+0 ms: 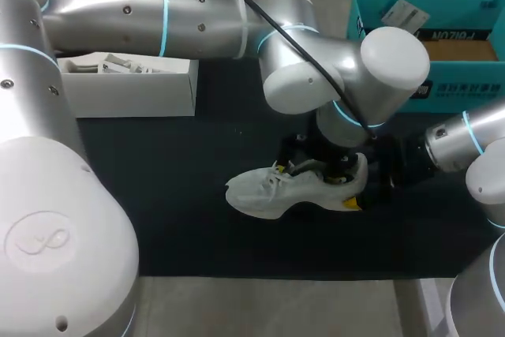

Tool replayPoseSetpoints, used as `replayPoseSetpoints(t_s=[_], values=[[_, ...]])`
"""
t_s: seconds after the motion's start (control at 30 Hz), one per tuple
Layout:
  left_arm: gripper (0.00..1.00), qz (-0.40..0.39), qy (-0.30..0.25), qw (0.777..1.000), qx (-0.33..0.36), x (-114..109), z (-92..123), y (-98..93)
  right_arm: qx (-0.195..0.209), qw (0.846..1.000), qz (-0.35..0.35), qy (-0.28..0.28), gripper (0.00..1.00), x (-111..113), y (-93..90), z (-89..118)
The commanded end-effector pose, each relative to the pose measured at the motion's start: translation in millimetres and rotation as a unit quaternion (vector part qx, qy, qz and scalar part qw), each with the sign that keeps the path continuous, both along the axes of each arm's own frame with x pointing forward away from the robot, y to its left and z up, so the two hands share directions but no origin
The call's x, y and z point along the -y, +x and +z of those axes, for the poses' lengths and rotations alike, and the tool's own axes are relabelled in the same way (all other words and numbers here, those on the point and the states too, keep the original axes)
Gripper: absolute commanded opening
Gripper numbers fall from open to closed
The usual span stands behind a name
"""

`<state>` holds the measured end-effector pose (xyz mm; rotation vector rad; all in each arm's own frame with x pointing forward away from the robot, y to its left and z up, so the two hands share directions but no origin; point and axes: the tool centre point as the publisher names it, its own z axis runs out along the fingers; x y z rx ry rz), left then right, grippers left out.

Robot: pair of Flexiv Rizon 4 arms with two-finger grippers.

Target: Take the shoe out of the shoebox, open the shoe tongue, remove and reinsert the insole, then place the shoe into the shoebox

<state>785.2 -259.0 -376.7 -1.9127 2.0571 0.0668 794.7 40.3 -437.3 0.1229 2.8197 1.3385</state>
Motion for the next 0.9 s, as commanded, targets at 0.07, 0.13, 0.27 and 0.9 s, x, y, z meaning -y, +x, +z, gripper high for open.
replayPoseSetpoints(t_s=[0.07, 0.13, 0.27, 0.9], values=[[1.0, 0.028, -0.002, 0.999, 0.02, -17, 21, -8.6, 0.001, 1.0, -0.001, -0.001, 0.0, -2, 1.5, -4], [1.0, 0.048, 0.001, 0.999, 0.027, -21, 27, -9.7, 0.001, 1.0, -0.001, -0.001, 0.0, -2, 1.5, -4], [1.0, 0.062, -0.01, 0.998, 0.032, -27, 38, -9.6, 0.001, 1.0, -0.001, -0.001, 0.0, -2, 1.5, -4], [0.0, 0.089, -0.092, 0.991, -0.047, -12, 33, -14.4, 0.001, 1.0, -0.001, -0.001, 0.0, -2, 1.5, -4]])
